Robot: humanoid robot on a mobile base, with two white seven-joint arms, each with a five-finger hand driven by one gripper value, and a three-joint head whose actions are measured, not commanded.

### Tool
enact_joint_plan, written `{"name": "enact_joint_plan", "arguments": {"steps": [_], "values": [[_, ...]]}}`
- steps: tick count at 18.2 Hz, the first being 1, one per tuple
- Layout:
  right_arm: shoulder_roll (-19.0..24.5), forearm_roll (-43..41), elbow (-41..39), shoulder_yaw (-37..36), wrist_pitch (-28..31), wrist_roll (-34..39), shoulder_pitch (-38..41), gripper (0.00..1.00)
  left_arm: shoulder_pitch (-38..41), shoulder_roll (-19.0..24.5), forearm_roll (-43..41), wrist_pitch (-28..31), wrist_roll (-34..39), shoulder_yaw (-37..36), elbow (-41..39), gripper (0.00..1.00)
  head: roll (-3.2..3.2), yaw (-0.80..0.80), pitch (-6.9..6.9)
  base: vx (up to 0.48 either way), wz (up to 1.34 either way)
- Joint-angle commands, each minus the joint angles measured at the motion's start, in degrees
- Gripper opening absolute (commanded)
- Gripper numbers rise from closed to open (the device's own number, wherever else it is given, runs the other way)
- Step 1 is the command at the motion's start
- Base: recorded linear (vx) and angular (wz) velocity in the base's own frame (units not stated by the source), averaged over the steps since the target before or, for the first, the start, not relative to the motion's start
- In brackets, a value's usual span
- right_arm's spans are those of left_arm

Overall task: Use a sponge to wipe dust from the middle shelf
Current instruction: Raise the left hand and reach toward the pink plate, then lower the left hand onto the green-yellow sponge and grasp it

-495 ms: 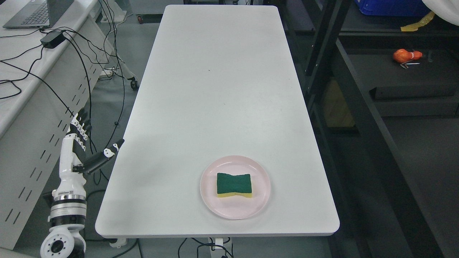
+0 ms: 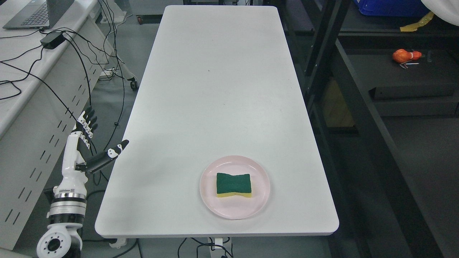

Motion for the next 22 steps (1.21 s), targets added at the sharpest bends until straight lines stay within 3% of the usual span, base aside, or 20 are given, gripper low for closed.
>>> {"name": "enact_joint_plan", "arguments": {"steps": [1, 4, 6, 10, 14, 16, 19, 22], "values": [[-1.0, 0.0, -1.0, 0.0, 0.0, 0.0, 0.0, 1.0, -6.4, 11.3, -4.8, -4.9, -7.1, -3.6, 4.9, 0.97, 0.0, 0.0, 0.0, 0.0, 0.0], [-1.0, 0.0, -1.0, 0.0, 0.0, 0.0, 0.0, 1.0, -12.5, 18.9, -23.7, -19.4, -12.2, -16.4, 5.7, 0.95, 0.0, 0.0, 0.0, 0.0, 0.0], [-1.0, 0.0, -1.0, 0.1, 0.0, 0.0, 0.0, 1.0, -17.0, 21.1, -34.8, -27.3, -15.9, -21.5, 5.6, 0.94, 0.0, 0.0, 0.0, 0.0, 0.0], [-1.0, 0.0, -1.0, 0.0, 0.0, 0.0, 0.0, 1.0, -24.8, 21.4, -42.0, -36.2, -25.6, -29.5, 4.7, 0.91, 0.0, 0.0, 0.0, 0.0, 0.0], [-1.0, 0.0, -1.0, 0.0, 0.0, 0.0, 0.0, 1.0, -29.5, 23.5, -43.7, -37.8, -26.6, -39.3, 3.5, 0.91, 0.0, 0.0, 0.0, 0.0, 0.0], [-1.0, 0.0, -1.0, 0.0, 0.0, 0.0, 0.0, 1.0, -30.6, 23.2, -46.2, -37.8, -26.5, -40.6, 4.7, 0.91, 0.0, 0.0, 0.0, 0.0, 0.0], [-1.0, 0.0, -1.0, 0.0, 0.0, 0.0, 0.0, 1.0, -29.1, 20.3, -49.4, -37.5, -27.3, -42.8, 5.8, 0.92, 0.0, 0.0, 0.0, 0.0, 0.0], [-1.0, 0.0, -1.0, 0.0, 0.0, 0.0, 0.0, 1.0, -26.2, 17.2, -49.6, -37.6, -33.4, -43.5, 5.7, 0.92, 0.0, 0.0, 0.0, 0.0, 0.0]]}}
